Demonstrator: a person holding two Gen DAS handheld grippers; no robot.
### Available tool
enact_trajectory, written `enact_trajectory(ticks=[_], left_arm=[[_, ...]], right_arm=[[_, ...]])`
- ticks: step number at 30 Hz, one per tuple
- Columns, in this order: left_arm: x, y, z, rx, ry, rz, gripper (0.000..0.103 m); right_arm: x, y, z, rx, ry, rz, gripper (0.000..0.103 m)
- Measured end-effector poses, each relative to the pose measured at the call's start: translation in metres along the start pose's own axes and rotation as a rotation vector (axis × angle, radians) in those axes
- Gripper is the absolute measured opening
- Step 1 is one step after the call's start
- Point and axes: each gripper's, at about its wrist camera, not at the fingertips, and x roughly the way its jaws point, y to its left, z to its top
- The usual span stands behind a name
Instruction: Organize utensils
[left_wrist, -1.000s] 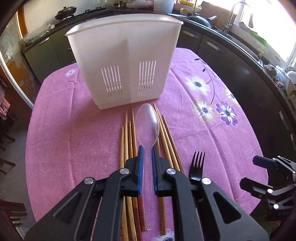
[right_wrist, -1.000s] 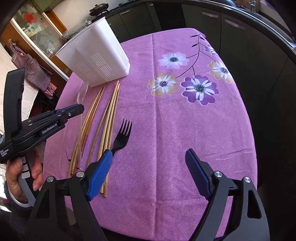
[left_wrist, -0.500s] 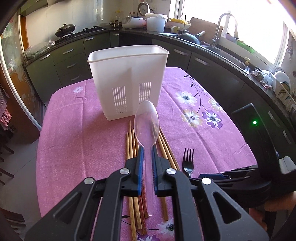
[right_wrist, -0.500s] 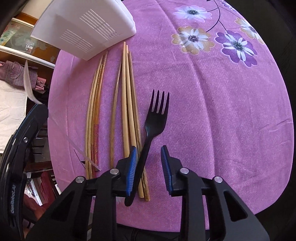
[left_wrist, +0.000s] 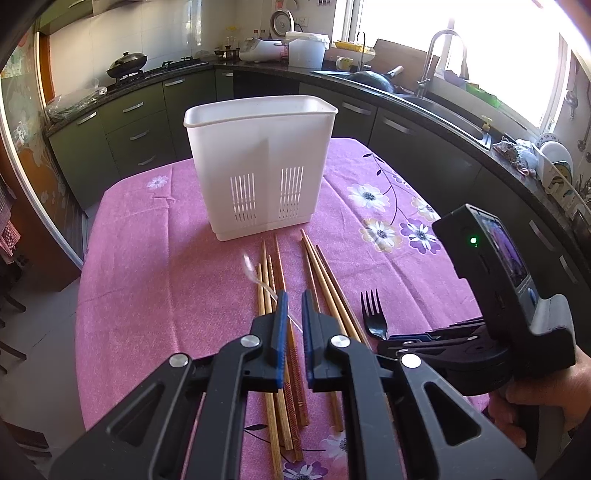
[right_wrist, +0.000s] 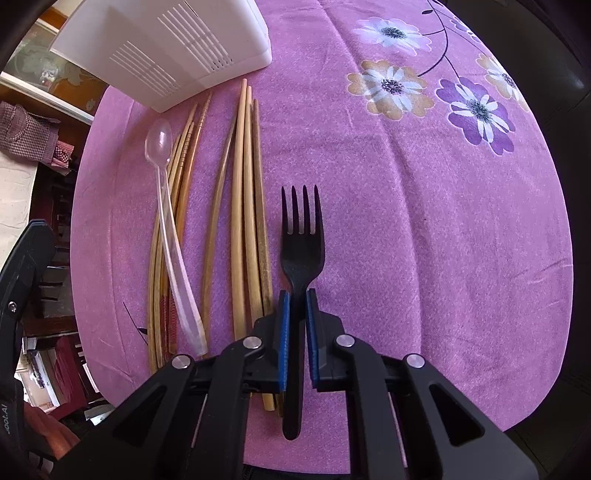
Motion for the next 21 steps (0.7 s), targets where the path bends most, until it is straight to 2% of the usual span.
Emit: enact_trajectory(ticks=[2, 7, 11, 14, 16, 21], left_arm=[[0.004, 0.001, 0.001, -0.002, 0.025, -0.001, 0.008], [0.034, 0.002, 0.006, -0.034, 0.146, -0.032, 0.008], [0.065, 0.022, 0.011, -0.167, 0.241, -0.076, 0.013], [0.077, 0.031, 0.009, -0.230, 0.265, -0.037, 0.014], [0.085, 0.039, 0.006, -0.304, 0.301, -0.045, 0.022], [0.106, 0.054, 0.003, -0.453, 0.343, -0.032, 0.024]], right_arm=[[-0.005, -0.005, -0.008, 0.002, -0.012, 0.034, 0.009], [-0.016, -0.019, -0.008, 0.002, -0.050, 0.100, 0.009], [-0.028, -0.028, -0.007, 0.008, -0.083, 0.130, 0.009], [-0.033, -0.034, -0.006, 0.008, -0.095, 0.155, 0.009], [-0.033, -0.038, -0.007, 0.004, -0.096, 0.164, 0.009], [-0.028, -0.050, -0.005, -0.002, -0.082, 0.201, 0.009]])
